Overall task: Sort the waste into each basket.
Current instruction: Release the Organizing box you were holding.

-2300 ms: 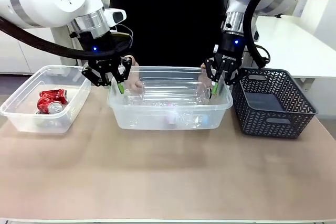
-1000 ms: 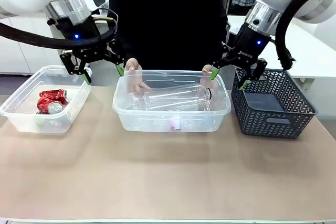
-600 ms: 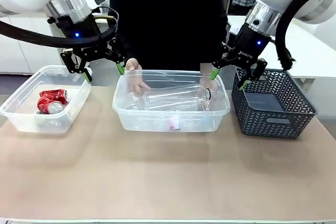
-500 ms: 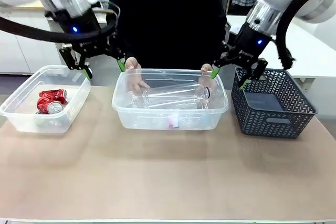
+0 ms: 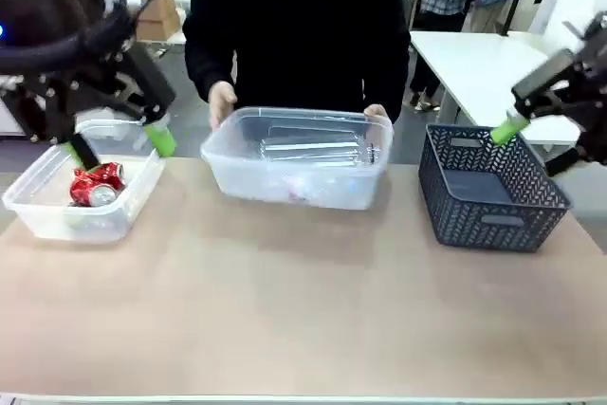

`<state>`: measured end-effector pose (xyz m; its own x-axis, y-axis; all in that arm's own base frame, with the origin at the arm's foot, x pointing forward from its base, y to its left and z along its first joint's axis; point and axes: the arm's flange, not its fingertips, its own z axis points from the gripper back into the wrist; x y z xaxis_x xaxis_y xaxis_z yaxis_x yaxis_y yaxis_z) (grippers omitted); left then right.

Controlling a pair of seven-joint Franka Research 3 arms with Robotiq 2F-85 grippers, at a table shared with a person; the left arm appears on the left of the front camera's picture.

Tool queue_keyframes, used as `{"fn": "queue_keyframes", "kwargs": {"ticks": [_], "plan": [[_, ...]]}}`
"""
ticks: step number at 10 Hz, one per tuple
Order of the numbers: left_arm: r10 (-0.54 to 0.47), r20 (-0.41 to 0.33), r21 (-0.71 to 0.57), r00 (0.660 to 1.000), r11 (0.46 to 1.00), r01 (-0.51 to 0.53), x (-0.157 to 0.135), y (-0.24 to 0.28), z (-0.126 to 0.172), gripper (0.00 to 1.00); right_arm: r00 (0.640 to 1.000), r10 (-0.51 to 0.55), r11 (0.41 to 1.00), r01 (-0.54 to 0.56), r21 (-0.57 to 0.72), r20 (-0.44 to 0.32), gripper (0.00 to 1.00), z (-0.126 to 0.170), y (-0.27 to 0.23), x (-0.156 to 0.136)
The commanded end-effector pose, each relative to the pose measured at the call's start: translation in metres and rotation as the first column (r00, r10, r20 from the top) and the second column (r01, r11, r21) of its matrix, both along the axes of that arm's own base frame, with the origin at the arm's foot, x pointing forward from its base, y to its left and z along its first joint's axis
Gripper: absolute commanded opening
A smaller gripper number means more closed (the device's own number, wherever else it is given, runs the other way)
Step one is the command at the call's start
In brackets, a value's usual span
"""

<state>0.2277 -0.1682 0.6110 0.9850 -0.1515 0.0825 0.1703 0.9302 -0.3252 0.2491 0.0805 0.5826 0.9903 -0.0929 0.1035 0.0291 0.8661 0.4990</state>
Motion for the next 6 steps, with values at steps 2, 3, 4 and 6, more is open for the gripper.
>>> {"fn": "queue_keyframes", "kwargs": {"ticks": [2,3,4,6], "plan": [[0.004,0.005,-0.002,1.0,1.0,-0.004,0.013,-0.003,0.008,1.0,0.999,0.015,1.0,-0.015,0.007,-0.034,1.0,0.005,0.006,0.027],[0.004,0.005,-0.002,1.0,1.0,-0.004,0.013,-0.003,0.008,1.0,0.999,0.015,1.0,-0.015,0.007,-0.034,1.0,0.005,0.006,0.027],[0.004,0.005,-0.002,1.0,1.0,-0.004,0.013,-0.003,0.008,1.0,1.0,-0.011,1.0,0.011,-0.009,-0.011,1.0,-0.002,0.001,0.002],[0.042,-0.022,-0.135,0.999,0.99,-0.045,0.009,0.023,0.005,1.0,0.984,0.149,0.924,-0.106,0.366,-0.092,1.0,0.003,-0.034,0.002]]}}
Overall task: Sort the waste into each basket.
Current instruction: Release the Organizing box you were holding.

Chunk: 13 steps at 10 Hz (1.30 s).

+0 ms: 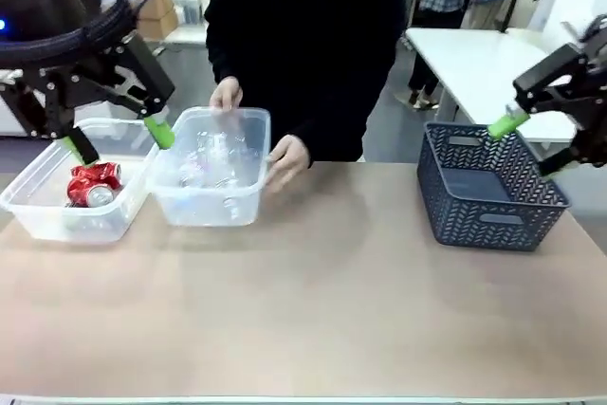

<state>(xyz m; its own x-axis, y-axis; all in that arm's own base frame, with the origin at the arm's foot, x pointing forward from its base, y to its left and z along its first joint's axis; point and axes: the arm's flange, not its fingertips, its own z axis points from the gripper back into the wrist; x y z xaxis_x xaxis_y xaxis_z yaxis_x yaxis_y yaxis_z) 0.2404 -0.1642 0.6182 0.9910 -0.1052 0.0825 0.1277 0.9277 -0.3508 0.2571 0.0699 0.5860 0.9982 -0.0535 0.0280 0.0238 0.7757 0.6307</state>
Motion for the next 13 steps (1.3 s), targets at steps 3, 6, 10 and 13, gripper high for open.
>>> {"fn": "queue_keyframes", "kwargs": {"ticks": [3,6,10,13], "plan": [[0.158,-0.093,-0.721,0.983,0.67,-0.176,0.006,0.113,-0.019,1.0,0.978,-0.063,0.68,0.188,0.708,-0.2,1.0,0.002,-0.095,-0.005],[0.222,-0.152,-0.952,0.963,0.23,-0.203,0.017,0.17,-0.058,1.0,0.945,-0.065,0.53,0.306,0.791,-0.322,1.0,-0.032,-0.114,0.006],[0.205,-0.138,-0.804,0.969,0.549,-0.23,0.013,0.179,-0.045,1.0,0.965,-0.036,0.612,0.228,0.757,-0.261,1.0,-0.025,-0.132,0.0],[0.205,-0.138,-0.804,0.969,0.549,-0.23,0.013,0.179,-0.045,1.0,0.965,-0.036,0.612,0.228,0.757,-0.261,1.0,-0.025,-0.132,0.0]]}}
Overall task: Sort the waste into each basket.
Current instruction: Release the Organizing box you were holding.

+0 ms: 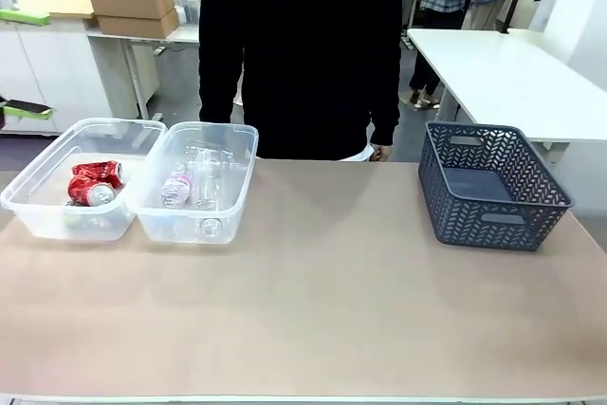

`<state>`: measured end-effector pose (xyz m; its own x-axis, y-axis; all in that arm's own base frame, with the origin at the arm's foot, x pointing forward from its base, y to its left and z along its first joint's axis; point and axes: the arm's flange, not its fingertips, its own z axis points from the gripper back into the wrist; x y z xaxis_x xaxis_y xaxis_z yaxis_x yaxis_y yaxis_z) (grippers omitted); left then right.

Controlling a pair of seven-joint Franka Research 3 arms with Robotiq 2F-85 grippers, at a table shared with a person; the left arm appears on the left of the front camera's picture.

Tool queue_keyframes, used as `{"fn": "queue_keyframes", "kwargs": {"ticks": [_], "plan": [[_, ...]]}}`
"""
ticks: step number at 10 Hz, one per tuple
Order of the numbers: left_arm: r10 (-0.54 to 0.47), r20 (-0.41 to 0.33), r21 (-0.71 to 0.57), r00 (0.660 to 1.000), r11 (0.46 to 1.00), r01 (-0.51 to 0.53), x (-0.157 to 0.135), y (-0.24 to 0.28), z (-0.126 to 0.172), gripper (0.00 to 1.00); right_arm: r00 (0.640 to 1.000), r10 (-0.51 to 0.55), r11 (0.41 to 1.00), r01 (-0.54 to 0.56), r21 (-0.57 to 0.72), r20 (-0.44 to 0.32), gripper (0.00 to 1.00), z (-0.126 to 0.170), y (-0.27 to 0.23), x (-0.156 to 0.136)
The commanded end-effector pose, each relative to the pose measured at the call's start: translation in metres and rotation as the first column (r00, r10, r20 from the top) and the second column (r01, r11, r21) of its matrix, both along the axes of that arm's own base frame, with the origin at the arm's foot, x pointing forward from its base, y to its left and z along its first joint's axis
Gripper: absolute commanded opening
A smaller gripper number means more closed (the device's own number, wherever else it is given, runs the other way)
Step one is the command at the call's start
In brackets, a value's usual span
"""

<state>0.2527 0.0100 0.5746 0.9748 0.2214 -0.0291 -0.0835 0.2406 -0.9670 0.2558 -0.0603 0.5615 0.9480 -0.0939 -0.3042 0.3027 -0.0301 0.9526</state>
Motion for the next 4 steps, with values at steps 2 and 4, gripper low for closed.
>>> {"fn": "queue_keyframes", "kwargs": {"ticks": [2,4], "plan": [[-0.01,0.023,0.01,1.0,1.0,0.01,0.0004,0.0048,-0.0011,1.0,1.0,0.005,1.0,-0.005,-0.005,0.02,1.0,-0.0002,-0.002,0.0016],[-0.01,0.023,0.01,1.0,1.0,0.01,0.0004,0.0048,-0.0011,1.0,1.0,0.005,1.0,-0.005,-0.005,0.02,1.0,-0.0002,-0.002,0.0016]]}}
